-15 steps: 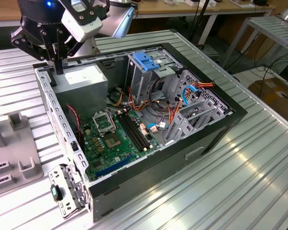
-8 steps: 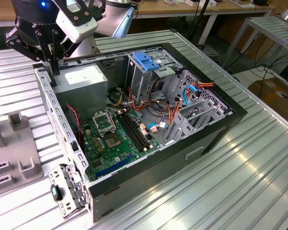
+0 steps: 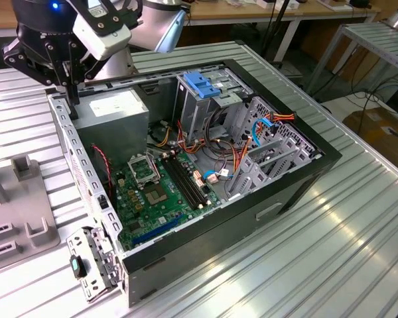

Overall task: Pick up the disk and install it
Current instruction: 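Reach for the disk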

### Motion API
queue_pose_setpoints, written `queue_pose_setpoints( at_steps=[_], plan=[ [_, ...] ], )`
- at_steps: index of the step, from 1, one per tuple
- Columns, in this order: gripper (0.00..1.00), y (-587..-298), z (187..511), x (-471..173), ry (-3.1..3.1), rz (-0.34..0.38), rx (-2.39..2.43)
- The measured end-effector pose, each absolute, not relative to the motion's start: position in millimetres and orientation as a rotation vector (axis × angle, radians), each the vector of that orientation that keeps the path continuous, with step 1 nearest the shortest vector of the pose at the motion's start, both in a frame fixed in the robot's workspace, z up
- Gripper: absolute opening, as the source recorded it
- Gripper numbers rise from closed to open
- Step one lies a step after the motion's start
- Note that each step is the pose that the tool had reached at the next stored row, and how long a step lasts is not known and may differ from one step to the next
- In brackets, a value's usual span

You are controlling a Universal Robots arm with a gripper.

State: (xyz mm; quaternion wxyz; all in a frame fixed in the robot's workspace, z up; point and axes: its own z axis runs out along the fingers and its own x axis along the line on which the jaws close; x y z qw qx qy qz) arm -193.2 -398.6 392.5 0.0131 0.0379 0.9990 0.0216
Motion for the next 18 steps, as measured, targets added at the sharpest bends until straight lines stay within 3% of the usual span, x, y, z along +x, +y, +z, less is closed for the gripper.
queue_pose_setpoints(
  at_steps=[18],
  plan=[
    [0.11, -398.7, 392.5, -198.4, 3.112, 0.067, 0.118]
  ],
)
